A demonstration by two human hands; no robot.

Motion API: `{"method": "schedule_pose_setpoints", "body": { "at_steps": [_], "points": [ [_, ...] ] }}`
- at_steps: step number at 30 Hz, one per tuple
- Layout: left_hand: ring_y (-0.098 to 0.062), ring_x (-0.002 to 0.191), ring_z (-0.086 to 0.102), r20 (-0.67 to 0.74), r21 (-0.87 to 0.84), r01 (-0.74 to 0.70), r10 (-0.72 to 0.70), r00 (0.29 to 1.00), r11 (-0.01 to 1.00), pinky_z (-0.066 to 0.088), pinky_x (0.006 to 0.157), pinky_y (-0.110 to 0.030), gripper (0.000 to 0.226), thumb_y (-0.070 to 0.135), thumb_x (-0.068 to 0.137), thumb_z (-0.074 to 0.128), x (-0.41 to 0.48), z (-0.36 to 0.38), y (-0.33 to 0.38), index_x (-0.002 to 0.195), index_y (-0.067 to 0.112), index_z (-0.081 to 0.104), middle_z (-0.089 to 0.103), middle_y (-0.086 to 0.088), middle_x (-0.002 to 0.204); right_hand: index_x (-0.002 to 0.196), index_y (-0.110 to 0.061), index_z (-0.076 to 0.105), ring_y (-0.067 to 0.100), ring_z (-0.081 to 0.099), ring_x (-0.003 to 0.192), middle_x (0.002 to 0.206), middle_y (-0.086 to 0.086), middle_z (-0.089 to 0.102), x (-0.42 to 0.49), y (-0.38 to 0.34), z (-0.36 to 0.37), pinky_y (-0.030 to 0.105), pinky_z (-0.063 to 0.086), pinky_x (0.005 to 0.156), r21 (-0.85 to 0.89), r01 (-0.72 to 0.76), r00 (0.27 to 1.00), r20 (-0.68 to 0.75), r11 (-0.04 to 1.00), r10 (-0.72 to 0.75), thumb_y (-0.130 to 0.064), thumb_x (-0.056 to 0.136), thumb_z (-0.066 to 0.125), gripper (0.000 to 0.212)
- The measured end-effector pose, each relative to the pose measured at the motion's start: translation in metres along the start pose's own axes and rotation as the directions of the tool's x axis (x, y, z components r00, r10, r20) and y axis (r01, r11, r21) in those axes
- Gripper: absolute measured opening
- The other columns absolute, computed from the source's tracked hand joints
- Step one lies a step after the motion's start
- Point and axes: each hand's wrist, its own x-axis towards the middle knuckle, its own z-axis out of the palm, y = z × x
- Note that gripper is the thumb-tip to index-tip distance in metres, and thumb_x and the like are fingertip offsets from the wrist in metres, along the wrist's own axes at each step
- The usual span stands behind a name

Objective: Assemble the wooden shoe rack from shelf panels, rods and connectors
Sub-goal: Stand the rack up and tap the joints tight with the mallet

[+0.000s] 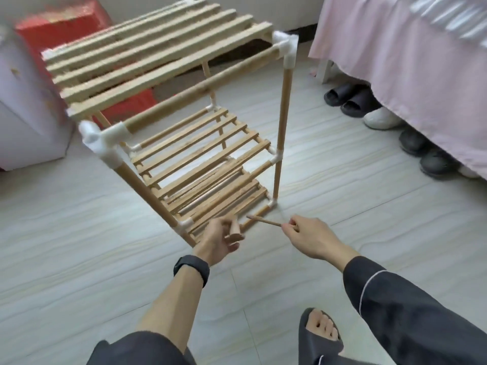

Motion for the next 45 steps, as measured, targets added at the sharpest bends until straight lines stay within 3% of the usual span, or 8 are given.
{"method": "schedule_pose_setpoints", "body": {
  "at_steps": [4, 8, 16, 22, 26, 30, 39, 45],
  "points": [
    [-0.013, 0.061, 0.046, 0.060, -0.033, -0.115, 0.117, 0.991, 0.993, 0.038, 0.051, -0.024, 0.031, 0.029, 0.102, 0.050, -0.052, 0.021, 0.043, 0.114, 0.003, 0.063, 0.052, -0.008, 0.093, 0.080, -0.030, 0.053, 0.013, 0.057, 0.073, 0.074, -0.007, 0.063, -0.035, -0.025, -0.053, 0.034, 0.042, 0.061, 0.013, 0.098, 0.981, -0.170, 0.995, -0.095, -0.059, 0.097, 0.041, 0.036],
    [-0.014, 0.058, 0.046, 0.122, -0.006, -0.242, 0.241, 0.963, 0.970, 0.038, 0.054, -0.025, 0.030, 0.029, 0.104, 0.047, -0.107, 0.036, 0.078, 0.106, 0.003, 0.062, 0.053, -0.007, 0.086, 0.080, -0.028, 0.058, 0.014, 0.059, 0.072, 0.069, -0.008, 0.063, -0.069, -0.052, -0.091, 0.034, 0.048, 0.065, -0.007, 0.209, 0.938, -0.282, 0.978, -0.203, -0.056, 0.094, 0.047, 0.033],
    [-0.014, 0.054, 0.051, 0.154, 0.015, -0.401, 0.395, 0.906, 0.916, 0.039, 0.049, -0.027, 0.038, 0.036, 0.103, 0.043, -0.177, 0.045, 0.119, 0.105, 0.004, 0.065, 0.056, -0.008, 0.084, 0.073, -0.034, 0.050, 0.007, 0.054, 0.059, 0.059, -0.017, 0.053, -0.110, -0.099, -0.140, 0.025, 0.035, 0.053, -0.136, 0.375, 0.838, -0.372, 0.917, -0.398, -0.050, 0.098, 0.051, 0.030],
    [-0.014, 0.061, 0.049, 0.113, 0.078, -0.523, 0.514, 0.851, 0.849, 0.040, 0.051, -0.026, 0.037, 0.038, 0.104, 0.042, -0.203, 0.041, 0.132, 0.102, 0.008, 0.064, 0.053, -0.008, 0.086, 0.073, -0.038, 0.044, 0.005, 0.053, 0.052, 0.057, -0.011, 0.055, -0.131, -0.121, -0.148, 0.018, 0.029, 0.048, -0.240, 0.442, 0.759, -0.414, 0.864, -0.503, -0.048, 0.101, 0.048, 0.030],
    [-0.015, 0.067, 0.047, 0.057, 0.114, -0.592, 0.590, 0.805, 0.798, 0.043, 0.054, -0.025, 0.038, 0.044, 0.105, 0.041, -0.217, 0.046, 0.135, 0.102, 0.011, 0.061, 0.051, -0.005, 0.084, 0.078, -0.034, 0.045, 0.009, 0.050, 0.047, 0.055, -0.009, 0.052, -0.142, -0.133, -0.140, 0.016, 0.025, 0.044, -0.351, 0.484, 0.656, -0.461, 0.801, -0.598, -0.049, 0.101, 0.040, 0.028],
    [-0.014, 0.064, 0.044, 0.095, 0.158, -0.643, 0.637, 0.765, 0.749, 0.039, 0.056, -0.025, 0.037, 0.043, 0.106, 0.039, -0.232, 0.051, 0.139, 0.099, 0.013, 0.059, 0.048, -0.004, 0.080, 0.077, -0.034, 0.044, 0.008, 0.046, 0.042, 0.051, -0.011, 0.047, -0.152, -0.135, -0.144, 0.015, 0.022, 0.040, -0.386, 0.515, 0.578, -0.503, 0.766, -0.642, -0.047, 0.100, 0.042, 0.026],
    [-0.016, 0.064, 0.043, 0.160, 0.214, -0.781, 0.768, 0.620, 0.586, 0.039, 0.056, -0.025, 0.026, 0.029, 0.102, 0.042, -0.250, 0.057, 0.144, 0.084, 0.016, 0.055, 0.048, -0.001, 0.072, 0.079, -0.037, 0.051, 0.011, 0.049, 0.045, 0.051, -0.007, 0.049, -0.155, -0.132, -0.153, 0.018, 0.036, 0.043, -0.283, 0.596, 0.576, -0.501, 0.751, -0.646, -0.043, 0.103, 0.049, 0.025],
    [-0.016, 0.064, 0.040, 0.252, 0.308, -0.848, 0.822, 0.510, 0.432, 0.036, 0.058, -0.028, 0.028, 0.041, 0.084, 0.040, -0.253, 0.059, 0.142, 0.082, 0.016, 0.052, 0.045, -0.003, 0.075, 0.080, -0.026, 0.063, 0.008, 0.050, 0.047, 0.048, -0.009, 0.050, -0.150, -0.131, -0.150, 0.018, 0.038, 0.045, -0.109, 0.641, 0.623, -0.504, 0.760, -0.598, -0.038, 0.102, 0.056, 0.026]
  ]
}}
